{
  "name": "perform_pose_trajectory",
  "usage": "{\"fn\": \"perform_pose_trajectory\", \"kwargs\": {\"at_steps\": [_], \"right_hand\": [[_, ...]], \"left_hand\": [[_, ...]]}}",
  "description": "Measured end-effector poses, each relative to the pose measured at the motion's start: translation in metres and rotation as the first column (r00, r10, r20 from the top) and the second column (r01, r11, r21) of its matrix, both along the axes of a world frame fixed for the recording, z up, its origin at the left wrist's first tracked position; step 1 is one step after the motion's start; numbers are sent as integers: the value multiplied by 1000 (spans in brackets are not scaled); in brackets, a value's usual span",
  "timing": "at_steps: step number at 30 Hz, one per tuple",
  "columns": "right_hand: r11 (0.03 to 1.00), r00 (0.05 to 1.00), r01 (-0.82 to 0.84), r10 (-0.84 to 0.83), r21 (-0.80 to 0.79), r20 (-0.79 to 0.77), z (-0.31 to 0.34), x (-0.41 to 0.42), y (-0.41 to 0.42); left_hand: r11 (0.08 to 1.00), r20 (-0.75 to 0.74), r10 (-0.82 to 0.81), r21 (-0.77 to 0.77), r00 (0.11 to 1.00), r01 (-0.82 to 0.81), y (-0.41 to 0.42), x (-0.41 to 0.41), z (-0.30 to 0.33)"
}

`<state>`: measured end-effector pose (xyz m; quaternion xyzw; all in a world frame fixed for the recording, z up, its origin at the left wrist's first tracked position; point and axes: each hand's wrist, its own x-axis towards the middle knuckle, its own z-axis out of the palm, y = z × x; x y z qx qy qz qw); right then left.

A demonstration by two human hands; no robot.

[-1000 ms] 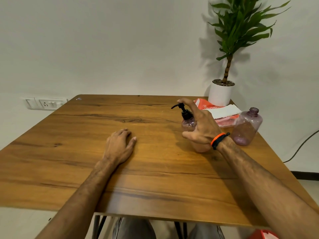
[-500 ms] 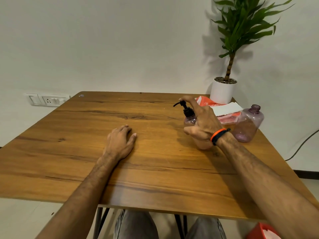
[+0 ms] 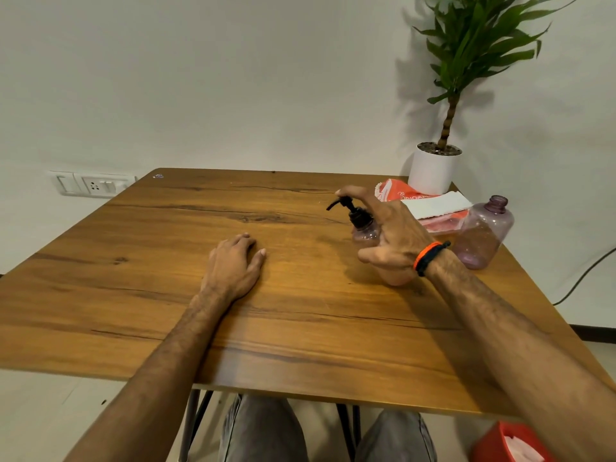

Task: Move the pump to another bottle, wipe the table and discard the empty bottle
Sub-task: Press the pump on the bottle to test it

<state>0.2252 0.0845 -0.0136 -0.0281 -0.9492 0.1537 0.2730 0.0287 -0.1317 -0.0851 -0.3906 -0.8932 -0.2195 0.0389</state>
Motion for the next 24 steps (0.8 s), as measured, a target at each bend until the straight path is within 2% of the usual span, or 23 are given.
{"fn": "perform_pose_trajectory", "kwargs": {"at_steps": [6,11,16,20,24], "right_hand": [[997,997,-80,80,6,-7,0,4,-4],[995,996,-86,85,43,17,1,6,-5],[1000,999,-13,12,13,36,0,5,-3],[990,993,116,-118,78,24,-1,3,1],[988,989,149,-150,29,8,-1,3,5]], "left_hand": [[1000,-3,5,1,1000,-5,0,1,0],[1000,-4,5,3,1000,-5,1,0,0],[1000,-11,12,-5,1000,-12,0,0,-1],[1000,-5,5,-1,1000,-5,0,-1,-1],[1000,-8,3,-1,1000,-3,0,-1,-1]]}}
